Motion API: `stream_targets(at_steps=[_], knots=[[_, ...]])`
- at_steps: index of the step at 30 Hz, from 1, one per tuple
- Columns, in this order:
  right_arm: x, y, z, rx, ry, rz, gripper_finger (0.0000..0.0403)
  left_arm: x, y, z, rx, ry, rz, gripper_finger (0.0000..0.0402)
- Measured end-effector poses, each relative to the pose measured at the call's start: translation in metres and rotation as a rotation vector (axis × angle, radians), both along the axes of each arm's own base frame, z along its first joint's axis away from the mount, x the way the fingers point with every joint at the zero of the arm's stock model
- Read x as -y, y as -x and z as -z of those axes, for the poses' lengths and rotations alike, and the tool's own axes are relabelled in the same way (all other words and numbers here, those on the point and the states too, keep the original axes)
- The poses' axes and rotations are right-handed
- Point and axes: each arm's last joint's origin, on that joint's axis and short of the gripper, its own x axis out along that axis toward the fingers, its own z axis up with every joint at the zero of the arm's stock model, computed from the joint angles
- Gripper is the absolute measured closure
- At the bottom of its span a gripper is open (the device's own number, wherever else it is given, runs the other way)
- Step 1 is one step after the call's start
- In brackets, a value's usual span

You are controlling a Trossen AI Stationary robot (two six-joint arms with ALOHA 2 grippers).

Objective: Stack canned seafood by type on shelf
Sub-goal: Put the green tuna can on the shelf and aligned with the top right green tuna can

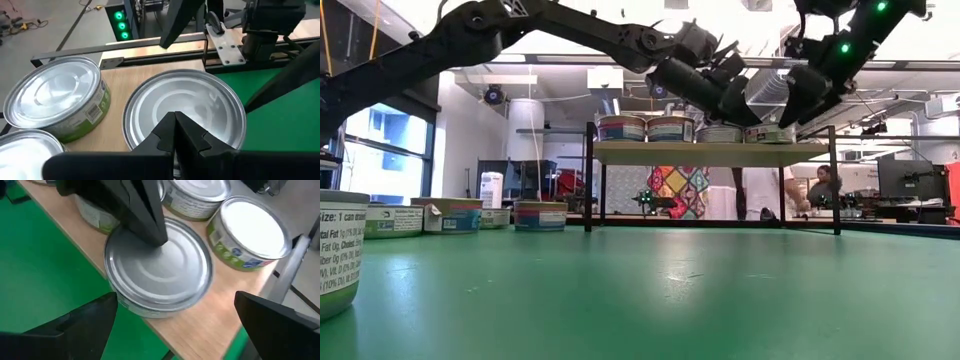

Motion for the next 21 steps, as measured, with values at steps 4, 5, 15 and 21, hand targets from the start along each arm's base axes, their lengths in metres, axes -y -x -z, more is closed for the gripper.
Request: stream_targets(at_steps=[4,5,15,21], knots=[[0.0,0.001,-0.014,0.041,0.009,0.046,0.0009,0.001,-0.003,-0.004,0.039,-0.017,0.004,0.0401],[0.001,0.001,-0.016,0.051,0.018,0.064,0.0009,0.003,-0.003,-0.006,0.049,-0.024,0.008,0.0401],[-0.003,-0.01,-0.02,0.159,0.009,-0.02,0.001,0.034,0.041,-0.108,0.102,-0.132,0.063,0.0402],[-0.001,-0.02,-0.017,0.193,-0.047,-0.082,0.0053,0.056,0.108,-0.173,-0.038,-0.273,-0.02,0.0401]])
